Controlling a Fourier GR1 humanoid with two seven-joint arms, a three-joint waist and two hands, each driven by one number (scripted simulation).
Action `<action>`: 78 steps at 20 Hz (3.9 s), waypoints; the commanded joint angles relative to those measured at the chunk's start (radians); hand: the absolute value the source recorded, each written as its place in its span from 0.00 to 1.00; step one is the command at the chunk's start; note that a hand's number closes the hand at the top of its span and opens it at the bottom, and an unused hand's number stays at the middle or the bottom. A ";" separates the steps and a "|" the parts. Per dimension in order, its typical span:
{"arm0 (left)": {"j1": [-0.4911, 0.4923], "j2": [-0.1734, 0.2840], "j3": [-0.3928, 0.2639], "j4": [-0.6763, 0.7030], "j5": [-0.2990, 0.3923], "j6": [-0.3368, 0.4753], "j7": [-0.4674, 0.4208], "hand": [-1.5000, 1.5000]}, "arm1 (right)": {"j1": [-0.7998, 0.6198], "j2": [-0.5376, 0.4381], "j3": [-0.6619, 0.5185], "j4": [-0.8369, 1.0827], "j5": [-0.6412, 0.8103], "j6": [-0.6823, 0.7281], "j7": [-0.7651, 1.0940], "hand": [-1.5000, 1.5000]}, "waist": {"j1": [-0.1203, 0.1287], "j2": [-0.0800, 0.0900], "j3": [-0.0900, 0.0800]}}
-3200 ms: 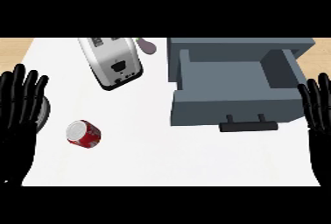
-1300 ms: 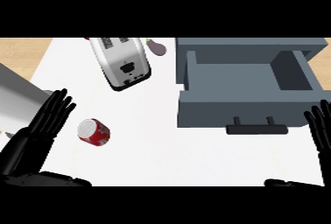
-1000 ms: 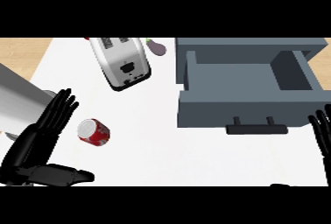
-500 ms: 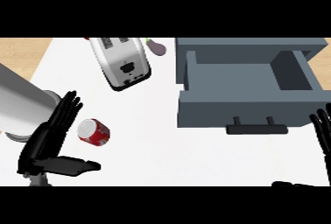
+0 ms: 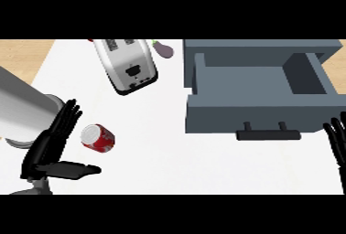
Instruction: Pick up the can, place it into the drawer and close the drawer
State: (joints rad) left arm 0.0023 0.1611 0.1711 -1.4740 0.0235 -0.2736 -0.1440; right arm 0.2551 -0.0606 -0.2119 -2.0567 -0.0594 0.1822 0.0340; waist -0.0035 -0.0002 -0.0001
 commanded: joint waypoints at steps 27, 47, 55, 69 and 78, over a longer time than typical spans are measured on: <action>-0.110 0.087 0.069 0.565 -0.052 -0.053 -0.362 0.00 | 0.067 0.014 -0.063 -0.084 -0.050 0.061 -0.008 0.00 | -0.001 -0.001 0.000; -0.299 0.046 0.031 0.728 -0.070 0.046 -0.361 0.00 | -0.016 0.035 -0.041 -0.059 -0.005 0.032 0.058 0.00 | -0.001 0.000 0.000; -0.367 0.021 0.001 0.837 -0.101 0.049 -0.421 0.00 | 0.052 0.025 -0.103 -0.039 -0.065 0.090 -0.022 0.00 | -0.004 0.000 0.000; -0.339 -0.020 -0.019 0.722 -0.028 -0.032 -0.377 1.00 | 0.072 0.060 -0.031 -0.135 -0.035 0.058 0.041 0.00 | 0.000 -0.001 0.000; -0.283 -0.022 0.062 0.514 0.061 0.073 -0.262 1.00 | 0.057 0.053 -0.072 -0.146 -0.066 0.038 0.071 0.00 | 0.006 -0.003 0.000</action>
State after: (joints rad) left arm -0.3045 0.1159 0.1725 -0.8977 0.0408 -0.2522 -0.4398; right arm 0.3018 -0.0106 -0.2716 -2.1690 -0.1073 0.2287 0.0752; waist -0.0003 -0.0021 0.0005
